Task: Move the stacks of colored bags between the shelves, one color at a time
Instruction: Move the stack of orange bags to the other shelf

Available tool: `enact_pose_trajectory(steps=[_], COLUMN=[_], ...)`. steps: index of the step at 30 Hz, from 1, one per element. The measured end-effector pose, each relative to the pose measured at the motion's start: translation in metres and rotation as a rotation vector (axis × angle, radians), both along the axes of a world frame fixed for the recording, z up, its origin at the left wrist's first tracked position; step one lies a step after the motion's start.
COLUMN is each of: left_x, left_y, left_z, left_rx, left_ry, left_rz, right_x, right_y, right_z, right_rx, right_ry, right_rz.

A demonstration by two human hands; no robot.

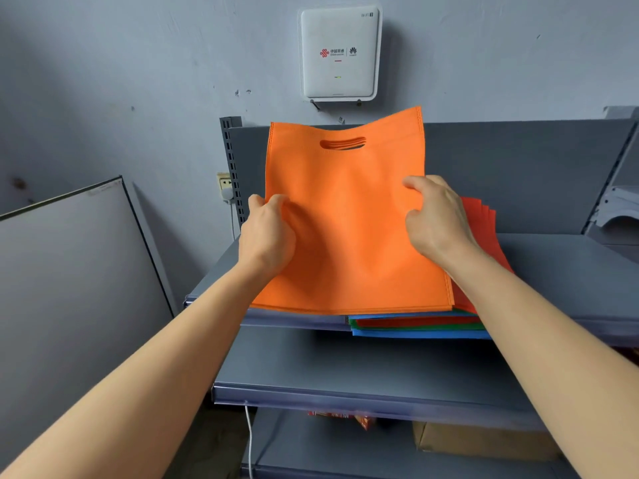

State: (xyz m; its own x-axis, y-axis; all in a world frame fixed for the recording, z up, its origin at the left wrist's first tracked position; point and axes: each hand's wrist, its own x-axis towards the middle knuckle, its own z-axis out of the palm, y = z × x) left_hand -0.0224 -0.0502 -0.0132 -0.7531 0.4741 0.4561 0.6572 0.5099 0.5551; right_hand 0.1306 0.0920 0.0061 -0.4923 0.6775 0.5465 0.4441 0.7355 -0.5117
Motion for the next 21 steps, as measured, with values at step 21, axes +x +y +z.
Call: enact_pose_trajectory(steps=[21], left_x=[0.138], left_y=[-0.088], left_z=[0.007], left_rx=[0.104], left_ry=[0.066], left_rz=[0.158], right_x=[0.104], right_y=[-0.068], right_z=[-0.004], right_rx=[0.081], right_ry=[0.236], right_rz=[0.24])
